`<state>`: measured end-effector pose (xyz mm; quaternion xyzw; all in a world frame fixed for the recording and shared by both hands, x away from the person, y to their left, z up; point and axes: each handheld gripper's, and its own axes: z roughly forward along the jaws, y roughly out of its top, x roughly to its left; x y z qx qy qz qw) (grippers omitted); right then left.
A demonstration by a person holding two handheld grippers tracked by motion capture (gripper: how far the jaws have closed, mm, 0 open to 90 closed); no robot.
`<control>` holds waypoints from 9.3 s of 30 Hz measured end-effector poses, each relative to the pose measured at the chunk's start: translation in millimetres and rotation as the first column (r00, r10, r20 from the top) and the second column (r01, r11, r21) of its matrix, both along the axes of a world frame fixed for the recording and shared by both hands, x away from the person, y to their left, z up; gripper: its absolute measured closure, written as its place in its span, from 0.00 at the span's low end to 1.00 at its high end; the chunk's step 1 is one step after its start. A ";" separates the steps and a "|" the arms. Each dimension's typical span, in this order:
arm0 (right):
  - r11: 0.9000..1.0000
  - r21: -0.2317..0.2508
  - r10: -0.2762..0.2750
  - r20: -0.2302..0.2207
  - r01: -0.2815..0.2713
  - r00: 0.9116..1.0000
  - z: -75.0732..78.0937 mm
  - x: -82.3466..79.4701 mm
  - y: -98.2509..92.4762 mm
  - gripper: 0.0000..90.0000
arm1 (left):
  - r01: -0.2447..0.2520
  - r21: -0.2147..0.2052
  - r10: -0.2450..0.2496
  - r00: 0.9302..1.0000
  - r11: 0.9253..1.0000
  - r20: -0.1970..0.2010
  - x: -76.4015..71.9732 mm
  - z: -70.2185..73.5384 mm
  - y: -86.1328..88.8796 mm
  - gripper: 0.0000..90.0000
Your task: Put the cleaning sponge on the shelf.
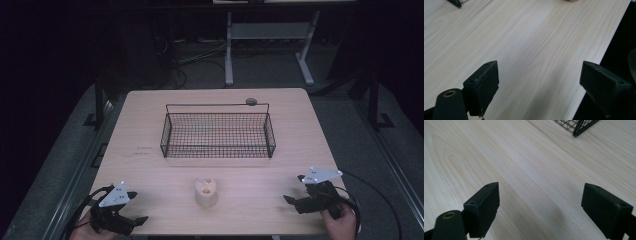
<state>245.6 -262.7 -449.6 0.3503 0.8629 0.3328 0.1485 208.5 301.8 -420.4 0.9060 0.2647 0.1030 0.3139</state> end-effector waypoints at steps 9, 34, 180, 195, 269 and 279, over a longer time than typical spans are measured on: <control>1.000 0.008 0.007 0.016 -0.007 1.000 2.1 -0.1 0.6 0.16 | 0.062 0.062 -0.061 0.998 0.996 -0.007 6.8 26.5 -7.8 0.17; 0.999 0.025 0.021 0.015 -0.022 1.000 2.0 -0.2 -2.2 0.16 | 0.234 0.134 -0.228 0.972 0.963 -0.057 37.9 53.1 -65.7 0.17; 0.995 0.086 0.050 0.032 -0.052 0.998 5.5 -4.6 -9.5 0.16 | 0.380 0.040 -0.367 0.913 0.924 -0.179 131.0 76.3 -170.7 0.34; 0.994 0.090 0.056 0.027 -0.058 0.998 4.9 -2.9 -9.0 0.16 | 0.355 0.051 -0.344 0.926 0.933 -0.153 150.4 103.1 -165.7 0.34; 0.993 0.091 0.069 0.019 -0.071 0.997 4.2 3.1 -6.2 0.16 | 0.239 0.130 -0.212 0.959 0.962 -0.189 258.1 102.4 -181.3 0.34; 0.994 0.087 0.064 0.015 -0.065 0.998 4.1 3.6 -7.4 0.16 | 0.221 0.130 -0.193 0.961 0.967 -0.198 264.0 94.7 -181.2 0.34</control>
